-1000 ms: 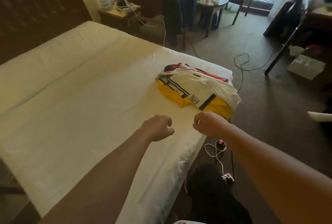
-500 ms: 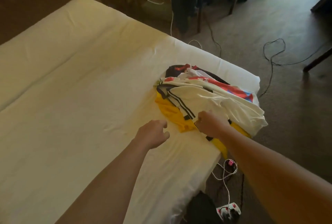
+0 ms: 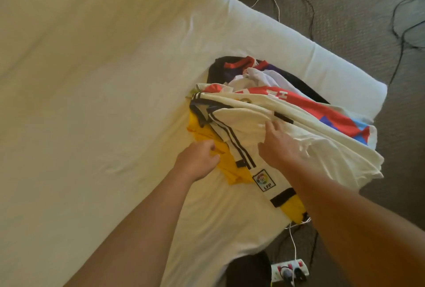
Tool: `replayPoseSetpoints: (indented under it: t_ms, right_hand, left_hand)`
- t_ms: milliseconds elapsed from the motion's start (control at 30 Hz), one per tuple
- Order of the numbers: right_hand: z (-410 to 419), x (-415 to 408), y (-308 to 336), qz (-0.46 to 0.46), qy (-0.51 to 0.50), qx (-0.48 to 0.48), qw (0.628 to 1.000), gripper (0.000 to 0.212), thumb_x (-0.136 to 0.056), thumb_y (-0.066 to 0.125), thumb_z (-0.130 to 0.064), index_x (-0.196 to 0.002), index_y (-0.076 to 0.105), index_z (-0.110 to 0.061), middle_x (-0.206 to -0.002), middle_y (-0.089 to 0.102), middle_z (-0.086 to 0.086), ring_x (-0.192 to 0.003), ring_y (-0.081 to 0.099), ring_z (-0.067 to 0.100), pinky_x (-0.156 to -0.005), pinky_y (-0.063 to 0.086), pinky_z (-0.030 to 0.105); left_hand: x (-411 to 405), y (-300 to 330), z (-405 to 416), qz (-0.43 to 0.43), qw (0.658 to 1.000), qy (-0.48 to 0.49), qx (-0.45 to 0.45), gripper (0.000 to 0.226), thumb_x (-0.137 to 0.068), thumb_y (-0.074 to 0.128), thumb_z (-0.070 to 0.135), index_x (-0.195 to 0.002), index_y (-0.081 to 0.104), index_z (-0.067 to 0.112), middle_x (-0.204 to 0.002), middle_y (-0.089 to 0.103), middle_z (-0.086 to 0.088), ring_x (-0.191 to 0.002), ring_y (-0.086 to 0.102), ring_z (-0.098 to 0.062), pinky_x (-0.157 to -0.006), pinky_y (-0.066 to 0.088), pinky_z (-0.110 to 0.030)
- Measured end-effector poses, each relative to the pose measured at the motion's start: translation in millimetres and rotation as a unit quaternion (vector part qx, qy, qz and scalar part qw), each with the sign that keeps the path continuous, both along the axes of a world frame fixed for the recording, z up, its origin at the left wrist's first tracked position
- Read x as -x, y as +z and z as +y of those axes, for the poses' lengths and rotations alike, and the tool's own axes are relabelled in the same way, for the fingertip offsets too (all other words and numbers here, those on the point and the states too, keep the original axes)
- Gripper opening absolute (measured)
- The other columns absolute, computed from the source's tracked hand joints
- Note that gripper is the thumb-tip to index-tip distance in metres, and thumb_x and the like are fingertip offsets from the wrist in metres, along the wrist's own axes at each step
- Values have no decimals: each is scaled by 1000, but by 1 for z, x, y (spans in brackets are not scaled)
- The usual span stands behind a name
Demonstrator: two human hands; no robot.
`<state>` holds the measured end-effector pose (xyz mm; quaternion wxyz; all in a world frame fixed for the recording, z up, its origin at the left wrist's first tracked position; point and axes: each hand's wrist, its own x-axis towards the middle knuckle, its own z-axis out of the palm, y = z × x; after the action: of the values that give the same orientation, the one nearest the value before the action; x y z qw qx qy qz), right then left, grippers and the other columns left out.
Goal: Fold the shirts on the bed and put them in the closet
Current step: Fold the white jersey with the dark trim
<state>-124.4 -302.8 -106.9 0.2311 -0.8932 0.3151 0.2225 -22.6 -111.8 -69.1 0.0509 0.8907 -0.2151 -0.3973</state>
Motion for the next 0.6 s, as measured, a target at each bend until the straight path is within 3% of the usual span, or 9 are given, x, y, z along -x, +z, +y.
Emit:
replayPoseSetpoints:
  t_ms: [133, 233, 433, 533, 600]
  right_hand:
    - [-2, 5, -10, 25, 52, 50, 997, 37, -89, 66, -15, -123, 51, -14, -103, 58, 6, -91, 63, 25, -80, 58, 45]
    - [-2, 2, 8, 61, 56, 18, 996, 24, -89, 64, -19, -113, 62, -17, -88, 62, 1, -82, 64, 21, -79, 59, 40]
    - [25, -10, 74, 2, 95, -4, 995, 31, -91, 59, -23, -122, 66, -18, -117, 64, 4, -112, 54, 25, -99, 49, 42]
    - [54, -19, 120, -17, 50, -98, 994, 43, -99, 53, -15, -142, 53, -18, -143, 54, 8, -127, 52, 30, -106, 45, 38]
    - [82, -22, 150, -42, 63, -130, 989, 48, -102, 52, -13, -149, 44, -18, -145, 50, 9, -128, 52, 31, -105, 45, 37]
  left_hand:
    - [5, -10, 1, 18, 1000, 3, -14, 28, -98, 55, 41, -119, 62, 25, -113, 65, -2, -99, 62, -25, -77, 49, -36]
    - [10, 0, 4, 21, 1000, 7, -14, 27, -97, 56, 41, -117, 63, 24, -113, 65, -1, -98, 61, -24, -78, 50, -36]
    - [14, 57, 24, -4, 999, 36, 13, 32, -95, 58, 43, -122, 62, 25, -121, 66, -2, -105, 63, -25, -87, 53, -39]
    - [22, 90, 51, -28, 998, 49, 29, 37, -94, 58, 43, -127, 59, 26, -124, 65, -1, -109, 62, -25, -88, 52, -39]
    - [33, 114, 78, -54, 996, 59, 40, 43, -93, 61, 42, -134, 56, 27, -130, 62, -2, -116, 60, -26, -92, 51, -39]
